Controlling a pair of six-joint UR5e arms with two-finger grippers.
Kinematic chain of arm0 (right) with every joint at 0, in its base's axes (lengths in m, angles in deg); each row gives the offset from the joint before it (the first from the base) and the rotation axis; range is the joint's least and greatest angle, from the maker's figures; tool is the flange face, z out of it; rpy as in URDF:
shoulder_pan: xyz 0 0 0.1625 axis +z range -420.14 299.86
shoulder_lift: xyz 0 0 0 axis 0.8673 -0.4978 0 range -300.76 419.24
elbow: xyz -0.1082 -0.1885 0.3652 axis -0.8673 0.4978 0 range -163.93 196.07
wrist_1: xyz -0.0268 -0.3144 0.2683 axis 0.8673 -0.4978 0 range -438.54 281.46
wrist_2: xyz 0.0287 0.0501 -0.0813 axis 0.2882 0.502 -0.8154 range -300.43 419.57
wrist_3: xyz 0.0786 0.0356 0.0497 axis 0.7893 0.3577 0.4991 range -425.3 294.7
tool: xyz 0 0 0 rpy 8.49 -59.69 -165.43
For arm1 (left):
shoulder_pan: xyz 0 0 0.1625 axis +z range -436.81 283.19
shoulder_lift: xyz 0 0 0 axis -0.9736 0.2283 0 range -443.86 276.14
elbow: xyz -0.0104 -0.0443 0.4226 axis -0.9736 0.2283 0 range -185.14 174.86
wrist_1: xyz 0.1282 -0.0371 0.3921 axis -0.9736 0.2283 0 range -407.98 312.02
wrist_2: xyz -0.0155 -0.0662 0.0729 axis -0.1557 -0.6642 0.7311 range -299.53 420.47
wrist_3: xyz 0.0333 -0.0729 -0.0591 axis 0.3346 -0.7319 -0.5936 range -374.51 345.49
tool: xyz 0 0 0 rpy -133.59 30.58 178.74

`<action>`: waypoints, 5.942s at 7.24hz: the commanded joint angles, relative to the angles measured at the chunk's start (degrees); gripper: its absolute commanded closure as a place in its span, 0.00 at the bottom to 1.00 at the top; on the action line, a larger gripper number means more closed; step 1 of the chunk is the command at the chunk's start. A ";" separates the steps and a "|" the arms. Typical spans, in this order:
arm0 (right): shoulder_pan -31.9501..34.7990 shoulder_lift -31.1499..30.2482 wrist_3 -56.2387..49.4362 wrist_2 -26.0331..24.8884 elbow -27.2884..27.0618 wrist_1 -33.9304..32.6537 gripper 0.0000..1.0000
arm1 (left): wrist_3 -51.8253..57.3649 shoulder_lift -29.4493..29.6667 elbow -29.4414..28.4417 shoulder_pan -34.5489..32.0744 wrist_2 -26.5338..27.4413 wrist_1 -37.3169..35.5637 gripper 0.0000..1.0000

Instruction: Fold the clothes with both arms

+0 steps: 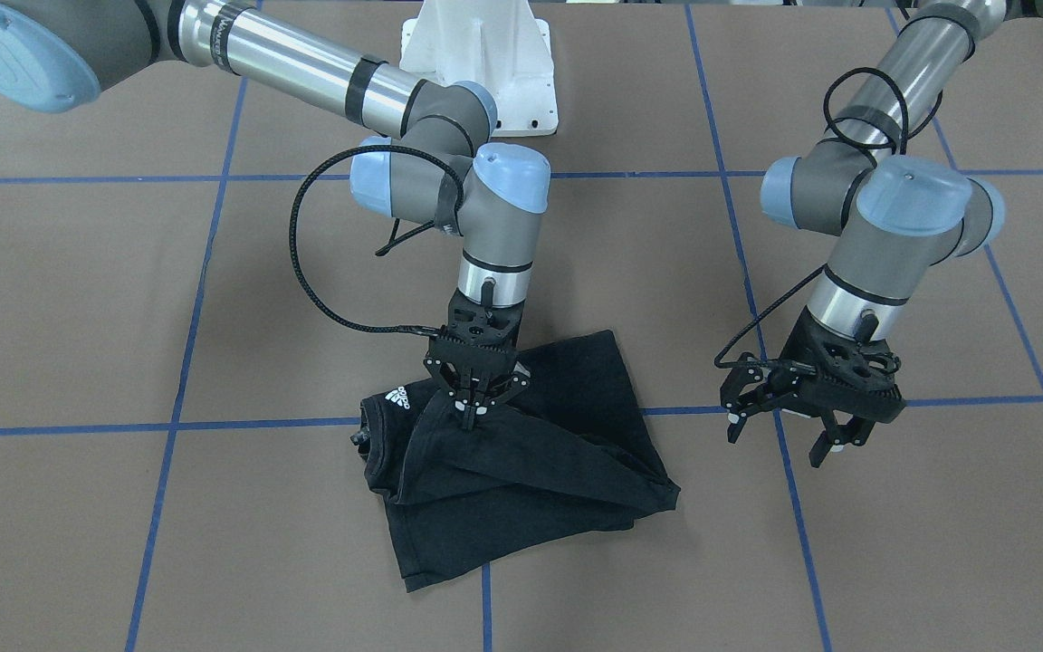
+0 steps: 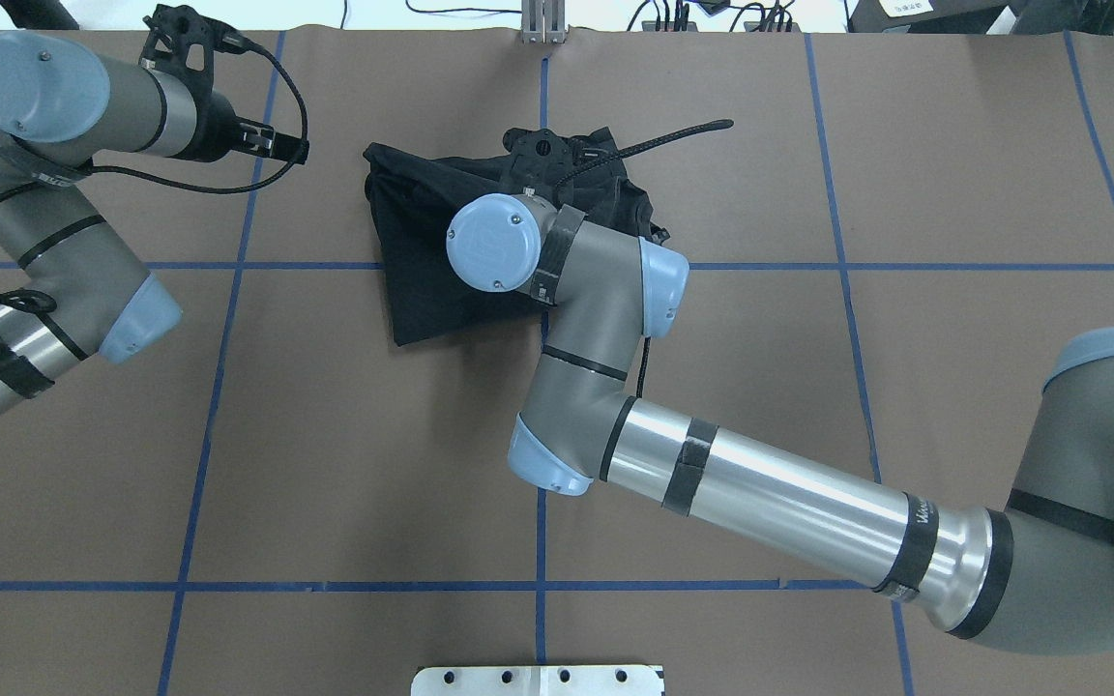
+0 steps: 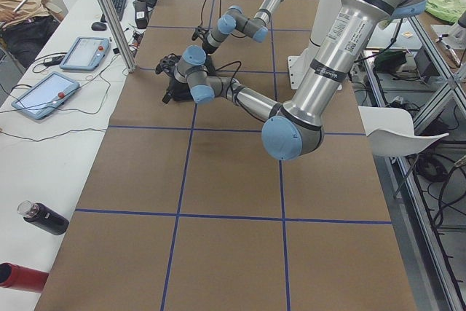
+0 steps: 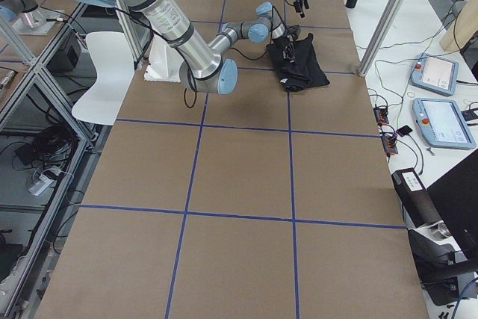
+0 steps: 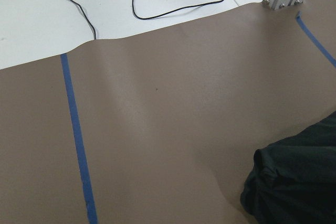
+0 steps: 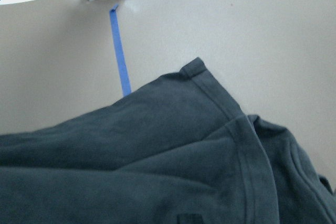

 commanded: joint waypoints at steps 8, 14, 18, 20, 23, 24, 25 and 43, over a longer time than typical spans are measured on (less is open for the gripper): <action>-0.51 5.84 -34.92 1.61 -4.79 -15.12 0.02 | 0.00 -2.86 2.94 -0.32 -0.12 -0.09 0.00; -2.90 2.59 -54.12 -3.32 2.21 -7.94 0.11 | -0.09 -3.04 3.03 -0.32 -0.12 0.00 0.00; -3.08 3.03 -53.67 -3.58 3.12 -7.47 0.89 | -0.09 -3.04 3.02 -0.41 -0.03 0.00 0.00; -0.54 2.94 -53.15 -3.58 4.68 -3.89 1.00 | -0.09 -3.04 3.03 -0.41 -0.03 0.00 0.00; 5.34 3.20 -52.97 -1.84 9.25 2.35 1.00 | -0.18 -3.04 3.11 -0.41 -0.03 0.00 0.00; 6.32 4.25 -53.06 -1.91 13.71 7.25 1.00 | -0.18 -3.21 3.55 -0.49 -0.03 0.00 0.00; 6.50 5.82 -52.71 -2.26 17.58 11.12 1.00 | -0.26 -4.69 5.29 -0.49 -0.03 -0.09 0.00; 11.77 8.55 -19.58 -1.31 23.42 23.38 1.00 | -0.18 -9.45 9.96 -0.49 -0.12 -0.18 0.00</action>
